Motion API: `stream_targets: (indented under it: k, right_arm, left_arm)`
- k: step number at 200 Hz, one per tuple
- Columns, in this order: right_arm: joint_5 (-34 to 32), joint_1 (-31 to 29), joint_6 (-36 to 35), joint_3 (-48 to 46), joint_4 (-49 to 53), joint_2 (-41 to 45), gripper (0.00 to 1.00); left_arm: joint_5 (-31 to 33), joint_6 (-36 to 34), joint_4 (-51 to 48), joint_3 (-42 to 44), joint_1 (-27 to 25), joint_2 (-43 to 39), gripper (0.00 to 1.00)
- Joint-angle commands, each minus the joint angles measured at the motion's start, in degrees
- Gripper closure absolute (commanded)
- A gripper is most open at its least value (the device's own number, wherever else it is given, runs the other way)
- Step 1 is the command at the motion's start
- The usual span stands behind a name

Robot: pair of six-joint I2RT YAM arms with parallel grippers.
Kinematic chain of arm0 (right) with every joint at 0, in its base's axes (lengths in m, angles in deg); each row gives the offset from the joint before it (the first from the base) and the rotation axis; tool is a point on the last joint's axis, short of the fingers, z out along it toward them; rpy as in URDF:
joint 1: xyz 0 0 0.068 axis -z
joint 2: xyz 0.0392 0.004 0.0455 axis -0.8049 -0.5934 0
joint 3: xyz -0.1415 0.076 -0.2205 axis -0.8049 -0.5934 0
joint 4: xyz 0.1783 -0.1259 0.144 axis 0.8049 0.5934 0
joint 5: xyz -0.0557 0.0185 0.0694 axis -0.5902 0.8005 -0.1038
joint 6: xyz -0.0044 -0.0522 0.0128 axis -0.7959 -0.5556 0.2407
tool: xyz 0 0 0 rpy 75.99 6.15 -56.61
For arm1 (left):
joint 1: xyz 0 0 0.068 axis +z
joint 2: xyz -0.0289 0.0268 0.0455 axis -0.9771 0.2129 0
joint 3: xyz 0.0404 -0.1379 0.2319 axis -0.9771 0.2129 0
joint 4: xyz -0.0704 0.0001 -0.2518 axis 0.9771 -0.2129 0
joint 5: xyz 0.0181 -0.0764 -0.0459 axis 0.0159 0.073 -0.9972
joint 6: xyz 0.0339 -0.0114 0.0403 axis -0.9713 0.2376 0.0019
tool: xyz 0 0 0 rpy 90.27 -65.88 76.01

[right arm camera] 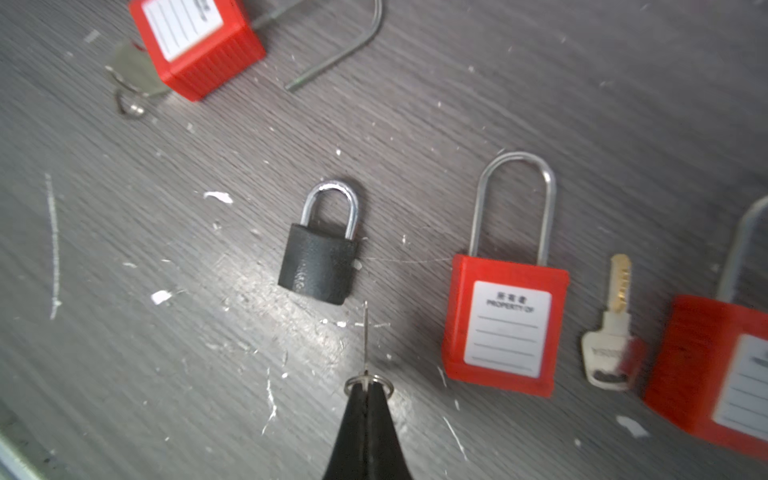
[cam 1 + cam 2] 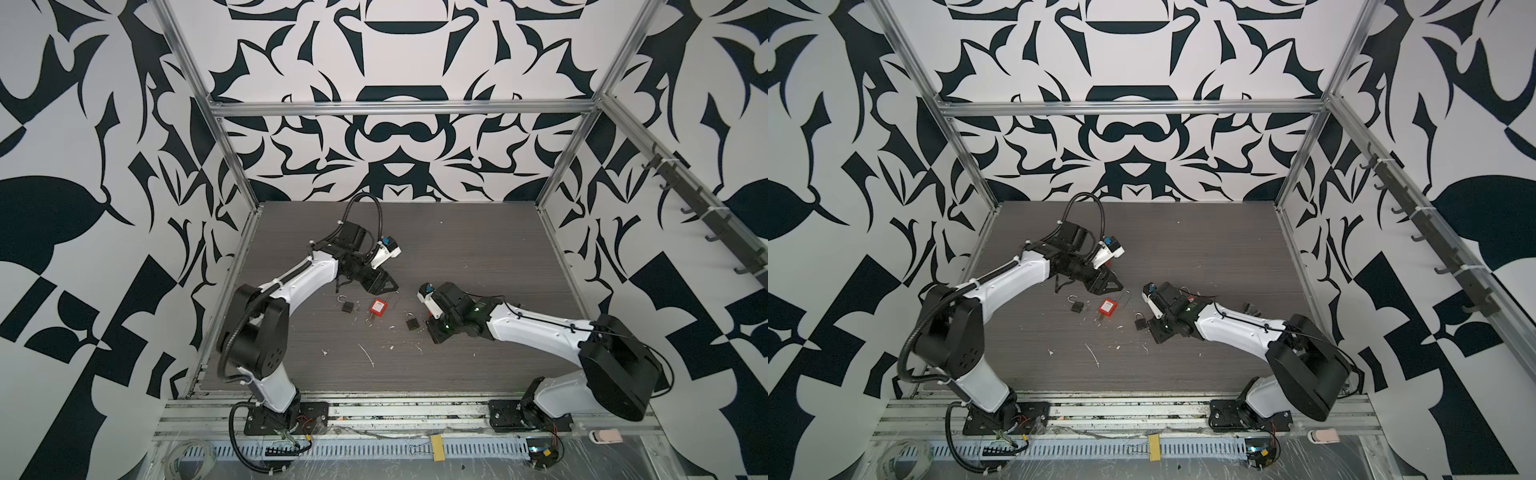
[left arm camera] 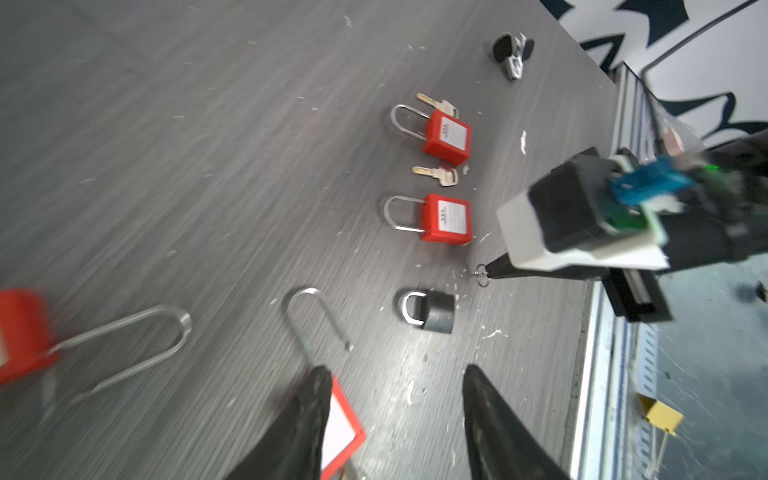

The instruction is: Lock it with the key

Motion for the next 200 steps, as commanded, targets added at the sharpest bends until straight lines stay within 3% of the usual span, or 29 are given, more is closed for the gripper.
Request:
stream_targets:
  k: [1,62,102,123,126,130,132,177,200]
  right_arm:
    - [0.24,-0.21,0.24,3.37,-1.50,-2.08,1.00]
    - [-3.05,-0.25,1.73,6.77,-0.48,-7.03,1.00]
    - [-5.72,-0.21,1.13,7.97,0.39,-6.84,0.83]
    - [-6.62,-0.21,0.13,8.34,0.16,-5.41,0.74]
    - [-6.63,-0.25,-0.08,8.39,0.17,-5.17,0.72]
    - [-6.71,-0.24,-0.44,8.51,0.15,-4.82,0.71]
    - [-6.78,-0.21,-0.60,8.52,0.16,-4.71,0.71]
    - [-8.61,-0.29,-4.35,10.19,-0.37,-1.30,0.59]
    - [-7.08,-0.84,-1.93,11.68,-2.93,-1.30,0.49]
  left_arm:
    - [1.94,2.42,7.45,5.11,0.22,-5.14,0.46]
    - [6.91,2.43,12.34,15.20,0.20,-17.05,0.45]
    - [9.20,3.18,16.34,19.40,0.22,-24.09,0.44]
    - [10.66,4.42,20.55,22.67,0.21,-27.71,0.35]
    - [11.04,4.53,21.06,23.07,0.22,-28.21,0.26]
    - [11.40,4.76,21.78,23.63,0.26,-28.91,0.03]
    - [11.57,4.92,22.12,24.03,0.28,-29.33,0.00]
    - [14.92,7.68,31.52,31.61,0.28,-35.55,0.01]
    - [17.92,11.19,32.45,33.13,0.27,-37.33,0.01]
